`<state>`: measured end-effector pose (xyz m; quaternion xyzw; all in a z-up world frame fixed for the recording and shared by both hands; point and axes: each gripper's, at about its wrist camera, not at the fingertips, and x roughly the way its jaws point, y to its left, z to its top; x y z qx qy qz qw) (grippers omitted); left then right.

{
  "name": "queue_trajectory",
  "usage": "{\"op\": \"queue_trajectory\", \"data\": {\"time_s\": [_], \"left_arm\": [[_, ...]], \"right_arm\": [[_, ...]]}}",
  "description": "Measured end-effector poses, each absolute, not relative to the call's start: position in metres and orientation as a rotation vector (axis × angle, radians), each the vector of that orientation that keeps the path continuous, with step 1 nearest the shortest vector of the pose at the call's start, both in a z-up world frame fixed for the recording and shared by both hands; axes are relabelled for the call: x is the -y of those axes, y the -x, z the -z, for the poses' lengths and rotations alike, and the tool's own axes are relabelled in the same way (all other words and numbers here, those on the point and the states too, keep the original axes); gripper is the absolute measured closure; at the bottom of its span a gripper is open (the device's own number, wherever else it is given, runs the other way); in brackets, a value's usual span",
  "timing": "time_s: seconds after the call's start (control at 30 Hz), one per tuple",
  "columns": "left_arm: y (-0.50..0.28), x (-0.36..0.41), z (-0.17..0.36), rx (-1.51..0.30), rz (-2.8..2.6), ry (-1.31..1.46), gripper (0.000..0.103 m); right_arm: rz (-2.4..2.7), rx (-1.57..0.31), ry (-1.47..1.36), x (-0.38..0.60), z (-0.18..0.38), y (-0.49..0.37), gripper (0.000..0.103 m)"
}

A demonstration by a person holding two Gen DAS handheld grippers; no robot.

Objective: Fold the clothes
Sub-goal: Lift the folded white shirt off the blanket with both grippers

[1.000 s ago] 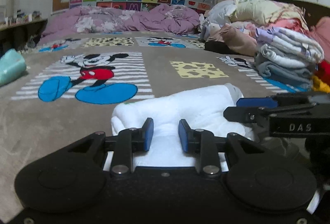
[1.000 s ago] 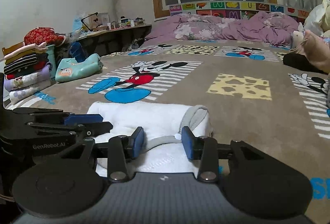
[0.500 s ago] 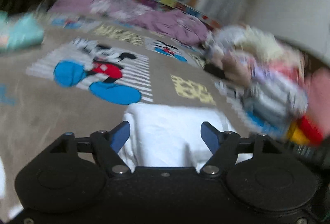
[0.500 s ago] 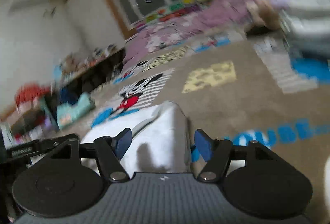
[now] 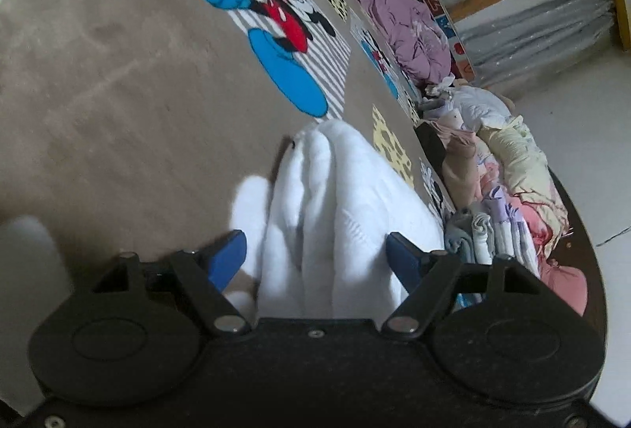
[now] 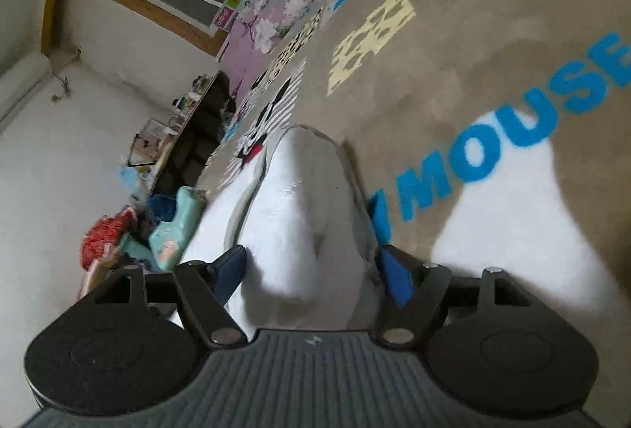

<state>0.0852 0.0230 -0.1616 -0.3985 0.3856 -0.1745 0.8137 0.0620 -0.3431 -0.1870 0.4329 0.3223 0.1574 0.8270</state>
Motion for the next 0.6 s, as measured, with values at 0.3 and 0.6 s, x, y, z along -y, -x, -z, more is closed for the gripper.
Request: {"op": "queue_trajectory", "data": {"time_s": [0.3,0.6], "left_arm": [[-0.083,-0.01,0.167,-0.82,0.394,0.83,0.048],[-0.082,-0.005,0.144,-0.738,0.476,0.827,0.061]], "right_arm": [[-0.378,-0.663,-0.974,0.345,0.193,-0.056,0.046],[-0.416,-0.564,-1.078,0.352,0.19,-0.041,0.056]]}}
